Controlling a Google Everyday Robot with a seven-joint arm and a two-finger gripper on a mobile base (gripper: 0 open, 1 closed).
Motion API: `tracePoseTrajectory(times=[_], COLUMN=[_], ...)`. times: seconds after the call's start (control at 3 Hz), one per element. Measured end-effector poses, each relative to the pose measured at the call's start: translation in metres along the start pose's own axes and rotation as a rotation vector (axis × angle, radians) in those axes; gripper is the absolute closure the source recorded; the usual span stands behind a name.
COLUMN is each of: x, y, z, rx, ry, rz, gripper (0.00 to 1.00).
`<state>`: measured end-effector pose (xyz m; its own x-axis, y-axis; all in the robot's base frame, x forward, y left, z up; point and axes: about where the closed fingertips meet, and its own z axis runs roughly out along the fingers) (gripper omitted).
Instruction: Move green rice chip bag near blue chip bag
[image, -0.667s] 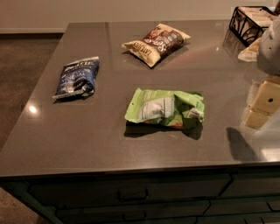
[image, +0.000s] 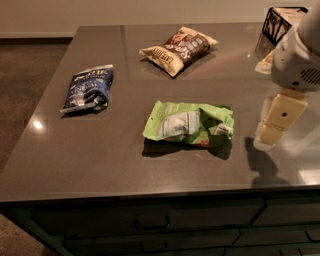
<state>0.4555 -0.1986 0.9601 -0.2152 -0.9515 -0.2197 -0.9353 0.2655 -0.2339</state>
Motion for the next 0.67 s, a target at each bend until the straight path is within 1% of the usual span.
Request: tracePoseTrajectory(times=[0.67], x=[-0.048], y=[-0.024], z=[0.084], rx=[-0.025], ry=[-0.032], rz=[0.009], gripper=[0.00])
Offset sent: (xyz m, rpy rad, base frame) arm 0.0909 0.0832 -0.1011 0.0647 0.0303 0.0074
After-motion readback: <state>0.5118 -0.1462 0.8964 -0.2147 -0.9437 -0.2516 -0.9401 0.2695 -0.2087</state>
